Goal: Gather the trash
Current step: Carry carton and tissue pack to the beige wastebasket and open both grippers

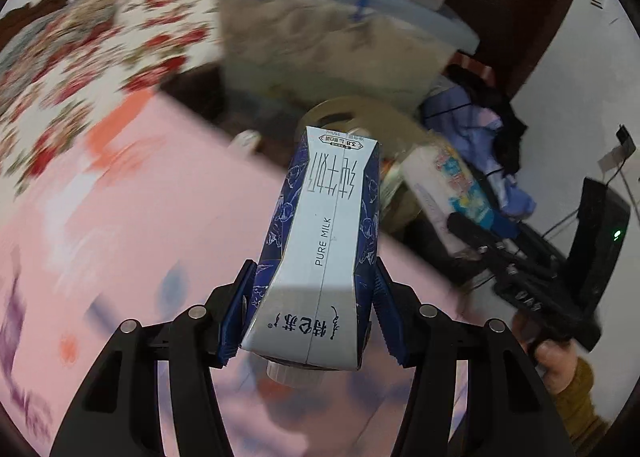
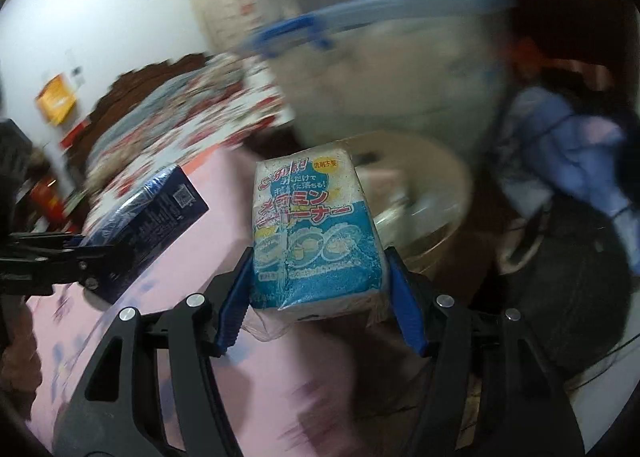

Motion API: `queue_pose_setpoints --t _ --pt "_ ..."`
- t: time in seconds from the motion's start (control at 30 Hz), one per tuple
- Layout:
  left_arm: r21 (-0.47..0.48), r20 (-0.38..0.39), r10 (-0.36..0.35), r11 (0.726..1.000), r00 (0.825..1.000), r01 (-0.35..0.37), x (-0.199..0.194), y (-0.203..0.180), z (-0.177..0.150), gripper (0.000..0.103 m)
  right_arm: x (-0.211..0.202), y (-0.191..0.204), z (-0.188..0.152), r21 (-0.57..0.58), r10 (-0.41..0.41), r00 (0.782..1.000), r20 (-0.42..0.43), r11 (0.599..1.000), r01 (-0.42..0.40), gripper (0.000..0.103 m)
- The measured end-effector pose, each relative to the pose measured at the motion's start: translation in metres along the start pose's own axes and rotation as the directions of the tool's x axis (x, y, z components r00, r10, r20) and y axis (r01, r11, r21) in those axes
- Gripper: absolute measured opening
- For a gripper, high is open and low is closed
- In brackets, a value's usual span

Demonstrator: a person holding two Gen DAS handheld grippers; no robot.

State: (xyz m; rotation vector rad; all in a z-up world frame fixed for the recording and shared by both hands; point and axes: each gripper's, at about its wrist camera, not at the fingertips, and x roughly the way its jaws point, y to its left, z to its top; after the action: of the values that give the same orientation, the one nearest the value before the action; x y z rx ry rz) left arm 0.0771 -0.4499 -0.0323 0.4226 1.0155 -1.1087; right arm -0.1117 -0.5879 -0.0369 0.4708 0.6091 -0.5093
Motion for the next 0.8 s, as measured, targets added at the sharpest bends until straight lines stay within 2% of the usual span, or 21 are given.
queue_pose_setpoints --t 0.07,0.2,0.23,0.27,0.3,0.33,0.43,0.63,0.7,0.73,0.8 --pt "0.004 0.000 -0.045 0.999 0.999 0.045 0.024 -0.015 0.034 0.054 0.014 -0.018 0.016 0.006 -0.058 0.998 0.005 0.998 0.058 0.065" --pt "-0.021 -0.018 -0.086 0.996 0.996 0.086 0.065 -0.030 0.070 0.055 0.047 -0.033 0.037 -0.028 -0.145 0.989 -0.019 0.989 0.144 0.069" --pt "-0.027 -0.022 -0.095 0.995 0.995 0.095 0.075 -0.032 0.077 0.069 0.057 -0.033 0.041 -0.042 -0.153 0.988 -0.029 0.987 0.152 0.070" --pt "-0.033 -0.020 -0.093 0.995 0.995 0.093 0.082 -0.035 0.081 0.084 0.067 -0.032 0.044 -0.058 -0.153 0.987 -0.039 0.987 0.151 0.079" --pt "-0.047 -0.008 -0.079 0.996 0.997 0.078 0.085 -0.034 0.086 0.085 0.074 -0.033 0.044 -0.073 -0.154 0.987 -0.048 0.986 0.151 0.084" --pt "-0.066 0.007 -0.072 0.995 0.997 0.072 0.085 -0.030 0.087 0.085 0.077 -0.030 0.044 -0.085 -0.167 0.984 -0.053 0.983 0.162 0.085" --pt "-0.125 0.015 -0.119 0.985 0.993 0.120 0.075 -0.015 0.080 0.085 0.068 -0.028 0.038 -0.082 -0.139 0.990 -0.035 0.987 0.136 0.086" --pt "-0.131 0.050 -0.105 0.985 0.993 0.111 0.032 0.004 0.038 0.085 0.029 -0.025 0.013 -0.061 -0.082 0.996 0.034 0.995 0.083 0.088" --pt "-0.131 0.052 -0.113 0.984 0.992 0.119 0.022 0.006 0.021 0.085 0.020 -0.019 0.008 -0.101 -0.094 0.994 0.060 0.990 0.100 0.088" --pt "-0.136 0.049 -0.118 0.983 0.992 0.124 0.017 0.006 0.011 0.085 0.020 -0.015 0.008 -0.139 -0.101 0.994 0.051 0.984 0.107 0.088" --pt "-0.147 0.035 -0.131 0.980 0.991 0.134 0.012 0.008 -0.006 0.084 0.024 -0.015 0.011 -0.144 -0.108 0.994 0.020 0.983 0.109 0.084"
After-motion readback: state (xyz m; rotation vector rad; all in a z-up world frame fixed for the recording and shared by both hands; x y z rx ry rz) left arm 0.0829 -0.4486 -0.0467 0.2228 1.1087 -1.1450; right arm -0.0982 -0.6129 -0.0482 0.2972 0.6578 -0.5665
